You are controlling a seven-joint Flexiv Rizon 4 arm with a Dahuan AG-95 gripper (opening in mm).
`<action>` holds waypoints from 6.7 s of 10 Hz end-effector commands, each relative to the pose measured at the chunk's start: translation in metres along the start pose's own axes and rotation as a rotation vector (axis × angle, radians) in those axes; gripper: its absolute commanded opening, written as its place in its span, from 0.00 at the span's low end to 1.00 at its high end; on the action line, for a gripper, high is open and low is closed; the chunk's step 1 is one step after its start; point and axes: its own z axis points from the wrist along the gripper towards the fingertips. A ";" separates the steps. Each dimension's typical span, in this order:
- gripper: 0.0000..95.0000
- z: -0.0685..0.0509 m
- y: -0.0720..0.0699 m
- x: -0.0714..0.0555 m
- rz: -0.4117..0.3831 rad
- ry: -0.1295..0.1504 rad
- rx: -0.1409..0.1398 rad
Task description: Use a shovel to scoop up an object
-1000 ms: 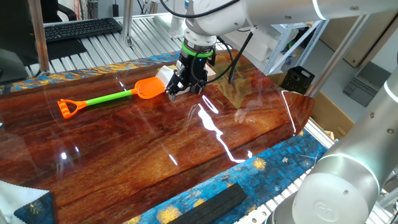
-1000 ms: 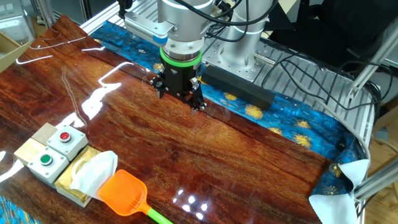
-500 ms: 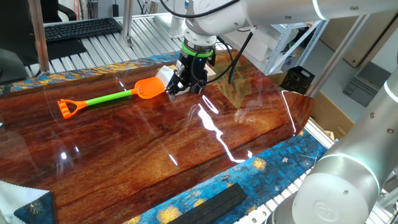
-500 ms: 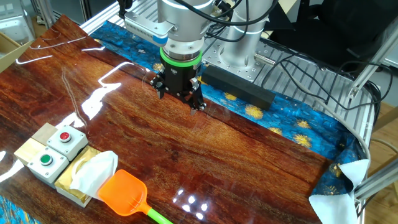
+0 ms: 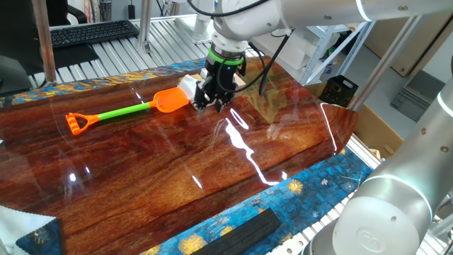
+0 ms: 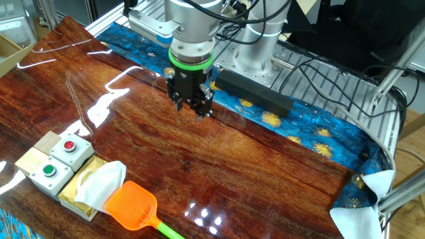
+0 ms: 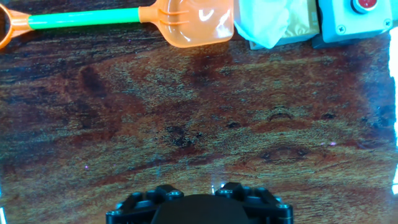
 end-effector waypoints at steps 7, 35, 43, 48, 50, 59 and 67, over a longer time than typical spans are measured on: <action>0.20 0.002 0.000 0.000 0.001 -0.001 -0.003; 0.00 0.002 0.000 -0.001 -0.006 -0.002 -0.006; 0.00 0.016 0.028 -0.017 0.107 -0.001 -0.001; 0.00 0.035 0.061 -0.036 0.180 -0.005 0.001; 0.00 0.041 0.071 -0.044 0.208 0.001 -0.004; 0.00 0.052 0.090 -0.073 0.267 0.010 0.006; 0.00 0.052 0.090 -0.073 0.284 0.011 0.006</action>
